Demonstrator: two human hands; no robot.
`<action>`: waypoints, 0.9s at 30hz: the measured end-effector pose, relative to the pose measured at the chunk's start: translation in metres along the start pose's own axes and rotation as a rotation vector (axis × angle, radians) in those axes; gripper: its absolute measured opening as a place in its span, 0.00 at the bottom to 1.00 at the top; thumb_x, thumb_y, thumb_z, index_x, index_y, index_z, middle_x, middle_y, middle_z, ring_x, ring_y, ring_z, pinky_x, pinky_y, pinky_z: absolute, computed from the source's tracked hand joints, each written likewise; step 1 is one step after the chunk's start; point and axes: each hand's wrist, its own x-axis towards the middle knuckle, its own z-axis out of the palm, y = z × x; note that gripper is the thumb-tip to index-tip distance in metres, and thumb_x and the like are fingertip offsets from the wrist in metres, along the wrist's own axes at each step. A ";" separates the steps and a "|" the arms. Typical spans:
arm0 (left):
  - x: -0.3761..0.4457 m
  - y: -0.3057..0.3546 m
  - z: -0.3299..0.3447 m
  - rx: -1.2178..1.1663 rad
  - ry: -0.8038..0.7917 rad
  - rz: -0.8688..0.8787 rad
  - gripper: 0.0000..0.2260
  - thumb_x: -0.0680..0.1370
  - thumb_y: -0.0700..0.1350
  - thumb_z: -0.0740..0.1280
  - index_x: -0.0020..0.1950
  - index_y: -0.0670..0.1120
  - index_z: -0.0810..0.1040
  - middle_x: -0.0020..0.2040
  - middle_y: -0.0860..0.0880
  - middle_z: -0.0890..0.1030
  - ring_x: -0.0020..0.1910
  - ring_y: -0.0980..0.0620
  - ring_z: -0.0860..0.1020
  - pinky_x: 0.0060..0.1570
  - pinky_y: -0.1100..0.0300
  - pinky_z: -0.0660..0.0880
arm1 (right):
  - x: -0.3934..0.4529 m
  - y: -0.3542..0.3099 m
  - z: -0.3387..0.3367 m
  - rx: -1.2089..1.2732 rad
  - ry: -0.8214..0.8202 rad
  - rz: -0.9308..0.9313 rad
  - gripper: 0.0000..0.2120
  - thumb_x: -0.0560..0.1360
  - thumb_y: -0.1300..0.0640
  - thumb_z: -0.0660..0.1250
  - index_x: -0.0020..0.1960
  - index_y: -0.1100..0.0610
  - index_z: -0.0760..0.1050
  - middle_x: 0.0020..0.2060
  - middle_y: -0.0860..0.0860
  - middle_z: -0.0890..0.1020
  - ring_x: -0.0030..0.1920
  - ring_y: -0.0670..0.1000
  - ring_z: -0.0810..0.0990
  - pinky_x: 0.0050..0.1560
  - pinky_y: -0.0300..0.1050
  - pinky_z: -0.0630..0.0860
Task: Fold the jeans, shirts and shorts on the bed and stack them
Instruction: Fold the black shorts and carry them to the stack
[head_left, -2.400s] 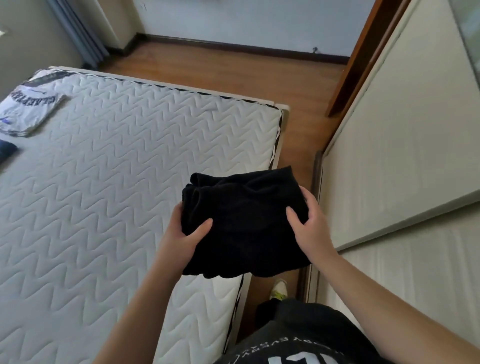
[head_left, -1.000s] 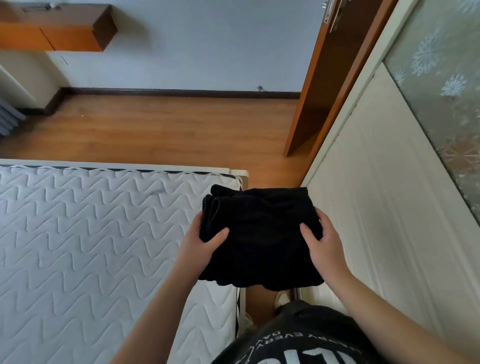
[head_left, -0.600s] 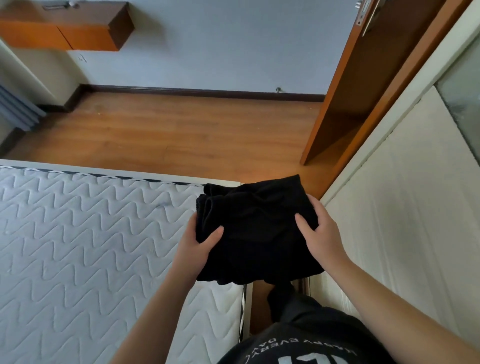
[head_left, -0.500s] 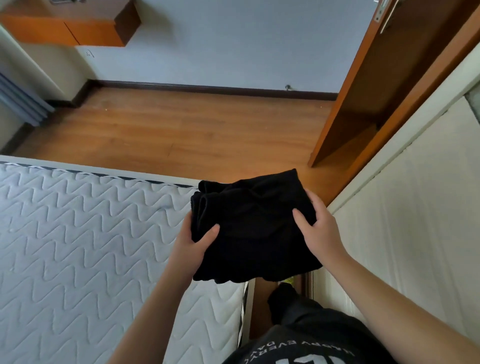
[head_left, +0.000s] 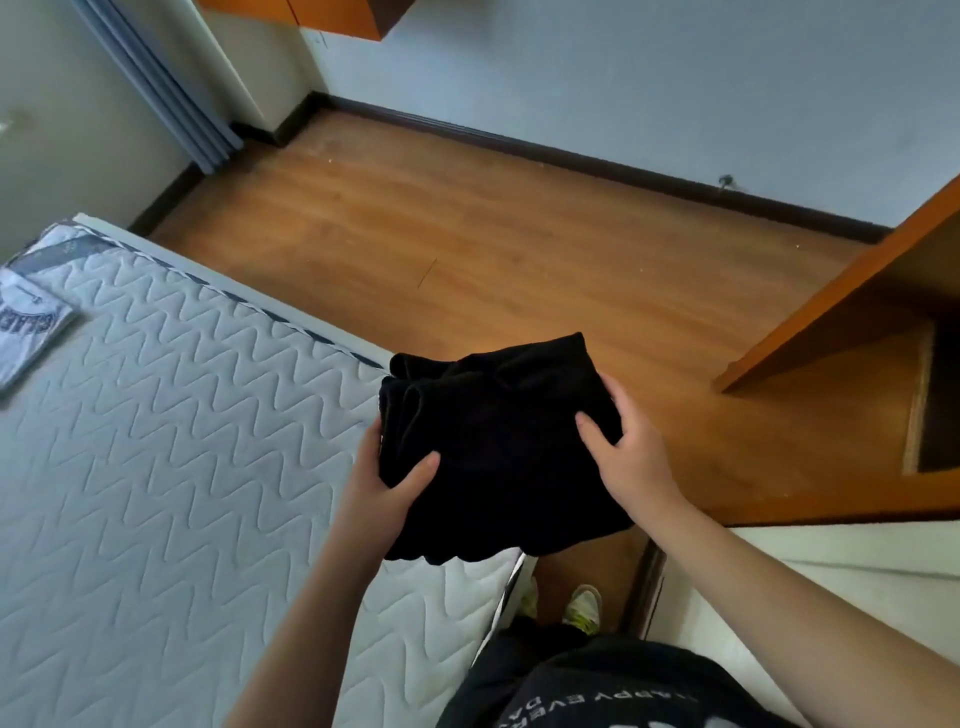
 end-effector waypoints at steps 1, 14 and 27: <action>0.006 0.001 -0.002 -0.019 0.014 -0.004 0.24 0.70 0.59 0.74 0.63 0.70 0.71 0.58 0.64 0.80 0.55 0.62 0.80 0.51 0.60 0.79 | 0.007 -0.002 -0.001 0.001 -0.024 -0.002 0.23 0.79 0.48 0.66 0.70 0.32 0.64 0.63 0.31 0.74 0.63 0.35 0.74 0.62 0.40 0.75; 0.102 0.028 0.023 -0.085 -0.096 0.041 0.25 0.72 0.62 0.71 0.67 0.67 0.69 0.58 0.63 0.80 0.57 0.59 0.80 0.58 0.49 0.79 | 0.079 -0.042 -0.041 -0.148 0.081 -0.018 0.25 0.79 0.48 0.66 0.74 0.41 0.63 0.67 0.37 0.73 0.66 0.39 0.72 0.65 0.41 0.70; 0.235 0.093 0.095 -0.001 -0.091 0.035 0.25 0.71 0.63 0.70 0.67 0.68 0.67 0.58 0.65 0.79 0.56 0.62 0.79 0.57 0.51 0.79 | 0.238 -0.043 -0.109 -0.137 0.058 -0.016 0.26 0.79 0.47 0.64 0.75 0.40 0.60 0.70 0.39 0.70 0.69 0.43 0.71 0.68 0.51 0.72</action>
